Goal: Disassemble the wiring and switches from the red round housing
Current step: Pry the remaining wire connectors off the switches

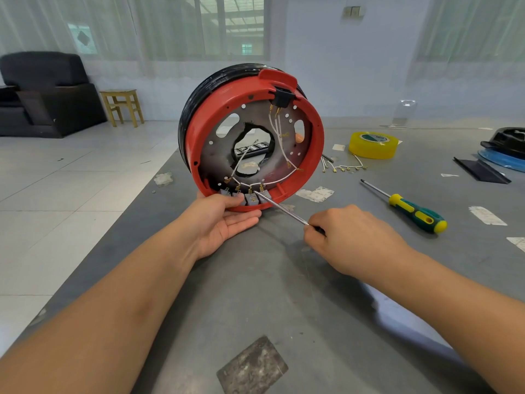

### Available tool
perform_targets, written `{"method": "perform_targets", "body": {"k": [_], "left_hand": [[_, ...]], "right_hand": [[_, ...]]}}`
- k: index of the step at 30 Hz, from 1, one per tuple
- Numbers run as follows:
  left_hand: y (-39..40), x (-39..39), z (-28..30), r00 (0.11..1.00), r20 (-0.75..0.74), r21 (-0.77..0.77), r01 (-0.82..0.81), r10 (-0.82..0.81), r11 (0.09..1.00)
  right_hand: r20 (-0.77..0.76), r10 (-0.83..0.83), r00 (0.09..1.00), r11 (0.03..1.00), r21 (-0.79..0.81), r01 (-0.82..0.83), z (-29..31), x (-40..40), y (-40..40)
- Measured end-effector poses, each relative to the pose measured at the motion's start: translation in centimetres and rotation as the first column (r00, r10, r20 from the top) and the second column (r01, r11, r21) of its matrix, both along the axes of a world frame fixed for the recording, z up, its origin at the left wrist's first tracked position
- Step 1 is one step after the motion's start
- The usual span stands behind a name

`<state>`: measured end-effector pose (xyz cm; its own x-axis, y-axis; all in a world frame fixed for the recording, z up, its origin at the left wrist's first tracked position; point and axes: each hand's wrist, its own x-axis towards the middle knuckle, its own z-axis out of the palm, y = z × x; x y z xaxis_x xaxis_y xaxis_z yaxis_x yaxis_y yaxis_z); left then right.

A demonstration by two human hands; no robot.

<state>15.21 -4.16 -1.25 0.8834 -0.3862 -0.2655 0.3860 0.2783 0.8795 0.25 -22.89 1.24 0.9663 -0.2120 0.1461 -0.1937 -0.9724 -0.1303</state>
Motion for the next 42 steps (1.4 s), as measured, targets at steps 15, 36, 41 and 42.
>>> {"method": "perform_targets", "body": {"k": [15,36,41,42], "left_hand": [[-0.3,-0.3,0.1,0.997,0.076,0.015,0.017,-0.018,1.0],[-0.4,-0.5,0.3,0.998,0.054,0.074,0.013,-0.017,0.997],[-0.5,-0.6,0.4,0.999,0.043,0.065,-0.005,0.003,0.998],[-0.5,-0.6,0.4,0.999,0.045,0.066,-0.01,0.007,0.998]], "right_hand": [[-0.058,0.006,0.998,1.0,-0.007,-0.007,0.7,0.0,-0.3],[-0.008,-0.013,1.0,0.993,-0.121,0.012,0.1,-0.6,0.4],[-0.008,-0.016,1.0,0.99,-0.144,0.015,0.0,-0.7,0.7],[-0.008,-0.017,1.0,0.989,-0.145,0.016,-0.1,-0.7,0.7]]}}
